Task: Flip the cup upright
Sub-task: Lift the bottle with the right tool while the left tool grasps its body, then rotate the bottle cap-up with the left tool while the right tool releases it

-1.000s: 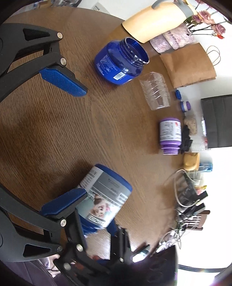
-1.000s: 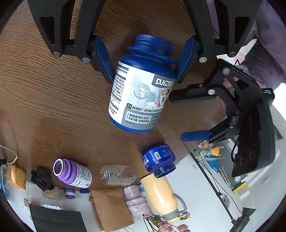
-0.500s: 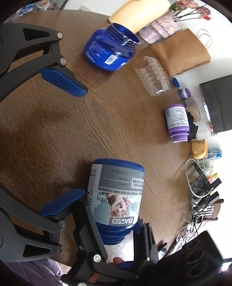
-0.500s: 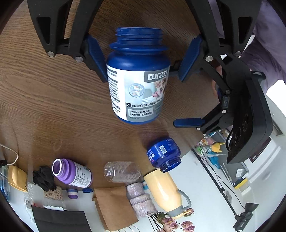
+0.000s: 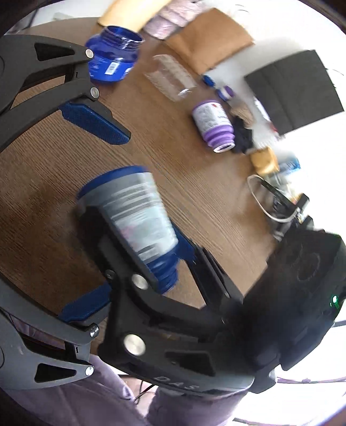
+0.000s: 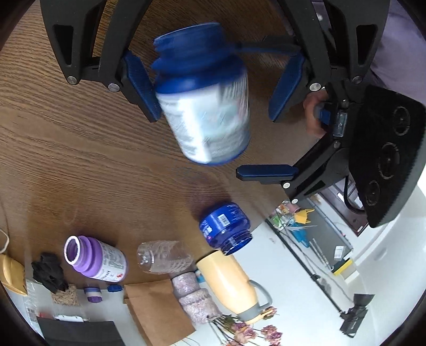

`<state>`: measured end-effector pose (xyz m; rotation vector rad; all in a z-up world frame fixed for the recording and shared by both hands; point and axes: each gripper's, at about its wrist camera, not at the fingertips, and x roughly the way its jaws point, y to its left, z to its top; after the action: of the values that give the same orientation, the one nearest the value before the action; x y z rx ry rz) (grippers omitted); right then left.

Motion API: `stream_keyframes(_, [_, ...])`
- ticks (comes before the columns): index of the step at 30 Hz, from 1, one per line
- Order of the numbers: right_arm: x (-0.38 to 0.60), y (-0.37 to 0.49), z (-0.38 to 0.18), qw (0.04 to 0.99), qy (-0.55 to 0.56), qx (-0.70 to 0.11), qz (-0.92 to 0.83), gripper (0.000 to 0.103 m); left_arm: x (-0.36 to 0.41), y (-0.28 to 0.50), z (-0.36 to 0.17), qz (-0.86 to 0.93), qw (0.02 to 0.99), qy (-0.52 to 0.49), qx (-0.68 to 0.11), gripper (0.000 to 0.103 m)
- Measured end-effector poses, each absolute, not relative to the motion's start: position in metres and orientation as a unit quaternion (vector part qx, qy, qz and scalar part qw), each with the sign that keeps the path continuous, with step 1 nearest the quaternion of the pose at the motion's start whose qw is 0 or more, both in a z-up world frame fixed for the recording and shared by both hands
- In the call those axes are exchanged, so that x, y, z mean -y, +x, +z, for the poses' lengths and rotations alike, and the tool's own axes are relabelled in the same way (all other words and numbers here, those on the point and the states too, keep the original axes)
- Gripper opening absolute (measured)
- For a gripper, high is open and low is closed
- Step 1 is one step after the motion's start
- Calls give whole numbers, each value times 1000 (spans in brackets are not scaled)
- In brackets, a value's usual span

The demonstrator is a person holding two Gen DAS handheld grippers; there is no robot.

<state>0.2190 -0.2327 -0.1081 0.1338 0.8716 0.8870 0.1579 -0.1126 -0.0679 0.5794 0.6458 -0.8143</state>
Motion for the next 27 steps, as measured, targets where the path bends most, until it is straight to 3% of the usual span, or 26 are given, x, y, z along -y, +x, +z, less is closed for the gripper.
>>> stream_keyframes(2, [229,215,-109,810,49,-405,421,74,114,154,-71,-396,818,293,-297,102])
stream_keyframes(6, [226,213,-109,798,53,-404,444,72,118,151,-71,-435,788,333,-282,98])
stream_keyframes(8, [226,215,-110,792,57,-404,454,72,120,151,-72,-465,765,343,-286,82])
stream_keyframes(11, [226,217,-111,778,71,-408,472,72,123,152,-77,-493,744,336,-302,72])
stream_keyframes(18, [242,218,-105,807,84,-402,425,74,115,164,-83,-466,772,263,-343,70])
stream_keyframes(24, [277,217,-96,832,133,-388,373,74,94,194,-102,-353,799,202,-442,70])
stream_keyframes(27, [281,217,-100,825,164,-394,370,75,91,189,-95,-353,807,197,-431,60])
